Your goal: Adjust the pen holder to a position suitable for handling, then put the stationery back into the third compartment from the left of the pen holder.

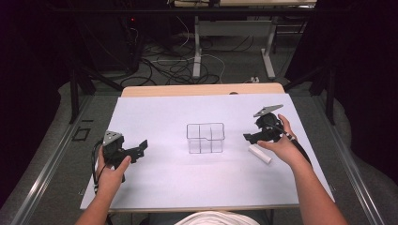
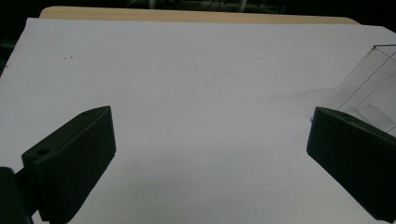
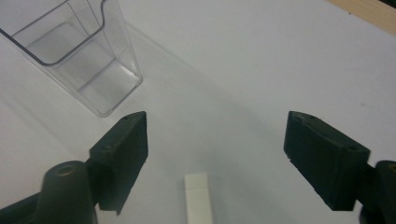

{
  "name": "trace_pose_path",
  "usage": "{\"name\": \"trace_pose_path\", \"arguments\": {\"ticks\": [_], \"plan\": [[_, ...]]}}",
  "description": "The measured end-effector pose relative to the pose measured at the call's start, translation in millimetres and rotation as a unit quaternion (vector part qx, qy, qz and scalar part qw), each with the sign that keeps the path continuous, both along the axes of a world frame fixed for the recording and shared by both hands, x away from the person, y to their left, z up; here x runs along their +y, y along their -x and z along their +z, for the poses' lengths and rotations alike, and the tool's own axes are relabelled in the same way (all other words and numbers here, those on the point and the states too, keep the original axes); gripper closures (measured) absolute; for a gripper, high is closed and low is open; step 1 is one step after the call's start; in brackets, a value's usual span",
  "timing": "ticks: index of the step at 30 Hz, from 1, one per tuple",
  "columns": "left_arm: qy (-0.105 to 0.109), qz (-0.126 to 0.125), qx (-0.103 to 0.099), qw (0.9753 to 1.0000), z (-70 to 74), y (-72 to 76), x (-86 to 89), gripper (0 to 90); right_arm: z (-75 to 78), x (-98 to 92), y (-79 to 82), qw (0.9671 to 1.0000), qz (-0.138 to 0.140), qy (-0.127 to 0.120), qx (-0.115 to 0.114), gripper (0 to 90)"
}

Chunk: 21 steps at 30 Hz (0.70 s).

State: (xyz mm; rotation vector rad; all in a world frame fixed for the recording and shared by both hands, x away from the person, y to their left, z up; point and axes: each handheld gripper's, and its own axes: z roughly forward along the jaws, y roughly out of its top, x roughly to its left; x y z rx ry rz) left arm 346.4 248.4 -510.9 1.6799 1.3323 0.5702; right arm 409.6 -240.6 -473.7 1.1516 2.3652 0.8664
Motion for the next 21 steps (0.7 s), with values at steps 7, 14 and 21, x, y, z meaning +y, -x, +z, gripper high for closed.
{"name": "trace_pose_path", "arguments": {"ticks": [7,14,21], "plan": [[0.0,0.0,-0.001,1.0,0.2,0.4,-0.1,1.4,0.3,-5.4,0.9,0.9992,0.022,0.034,0.0,18.5],[-0.002,0.0,0.0,1.0,-0.1,0.6,-1.2,1.4,-5.8,-6.0,2.1,0.9967,0.05,0.059,0.023,29.1],[-0.002,0.0,0.003,1.0,-0.8,0.4,-1.6,1.4,-14.7,-6.1,2.0,0.9932,0.075,0.072,0.052,36.3]]}}
